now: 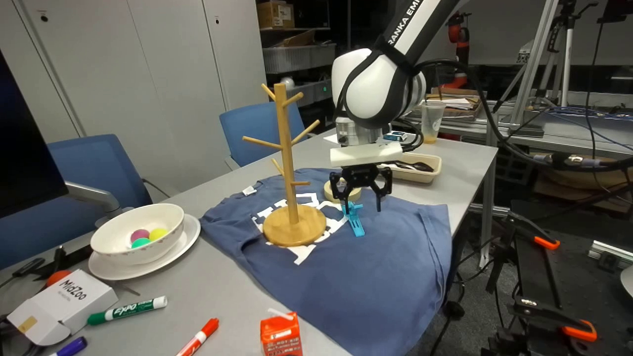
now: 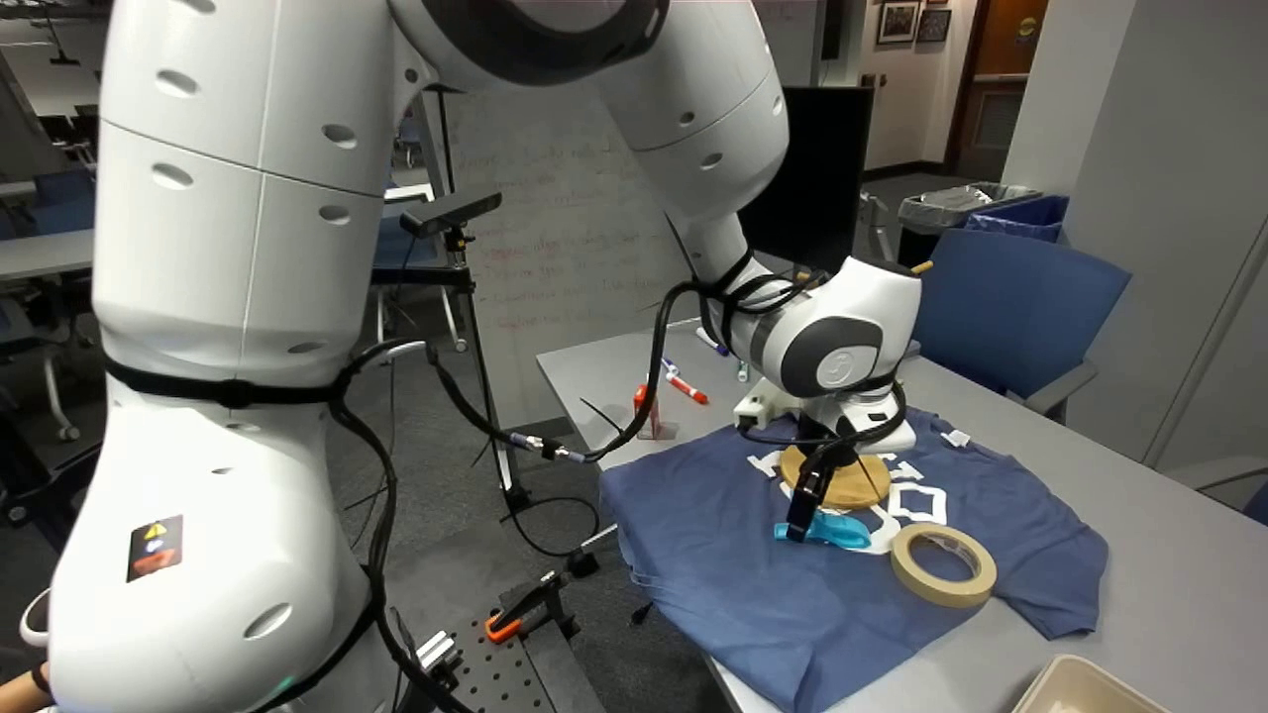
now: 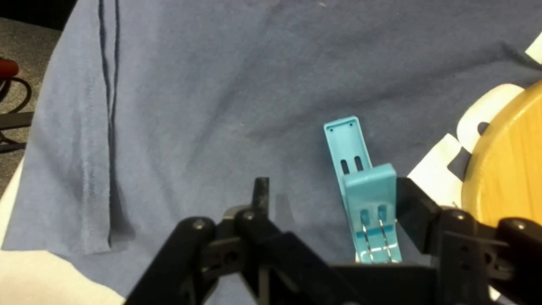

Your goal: Hang the blue clip on the wooden stand

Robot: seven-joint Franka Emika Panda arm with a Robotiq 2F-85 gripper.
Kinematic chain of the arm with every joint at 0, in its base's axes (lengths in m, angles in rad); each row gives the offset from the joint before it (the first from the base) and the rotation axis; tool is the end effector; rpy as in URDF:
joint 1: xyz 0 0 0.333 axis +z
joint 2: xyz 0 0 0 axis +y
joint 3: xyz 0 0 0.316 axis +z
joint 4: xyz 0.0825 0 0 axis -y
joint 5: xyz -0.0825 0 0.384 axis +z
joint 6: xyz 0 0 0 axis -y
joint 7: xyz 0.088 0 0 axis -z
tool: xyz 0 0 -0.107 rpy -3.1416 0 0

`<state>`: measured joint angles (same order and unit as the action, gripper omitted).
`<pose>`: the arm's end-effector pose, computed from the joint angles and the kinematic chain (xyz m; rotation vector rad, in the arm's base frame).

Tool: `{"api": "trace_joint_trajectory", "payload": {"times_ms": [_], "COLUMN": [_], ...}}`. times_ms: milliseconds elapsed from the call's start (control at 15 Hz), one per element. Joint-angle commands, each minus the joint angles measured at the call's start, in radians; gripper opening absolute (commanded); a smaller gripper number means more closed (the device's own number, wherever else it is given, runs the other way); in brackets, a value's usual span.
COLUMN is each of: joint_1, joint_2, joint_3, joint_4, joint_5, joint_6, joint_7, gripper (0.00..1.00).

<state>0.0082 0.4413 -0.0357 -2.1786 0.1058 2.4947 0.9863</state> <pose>0.5462 -0.0162 0.1747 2.6565 -1.6283 -0.2028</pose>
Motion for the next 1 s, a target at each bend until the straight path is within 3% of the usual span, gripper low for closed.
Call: {"api": "trace_joint_trajectory", "payload": {"times_ms": [0, 333, 400, 467, 733, 933], "joint_1": [0.025, 0.026, 0.026, 0.027, 0.052, 0.107], "joint_2": [0.036, 0.047, 0.046, 0.042, -0.013, -0.095], "joint_3": [-0.018, -0.020, -0.020, -0.022, -0.047, -0.103], "joint_4": [0.035, 0.044, 0.044, 0.042, -0.002, -0.061], "joint_5": [0.037, 0.037, 0.036, 0.033, -0.011, -0.106], "joint_6": [0.010, 0.007, 0.007, 0.000, -0.023, -0.053], "joint_7": [0.011, 0.017, 0.016, 0.017, 0.031, 0.082], "gripper": [0.47, 0.06, 0.02, 0.06, 0.06, 0.06]}}
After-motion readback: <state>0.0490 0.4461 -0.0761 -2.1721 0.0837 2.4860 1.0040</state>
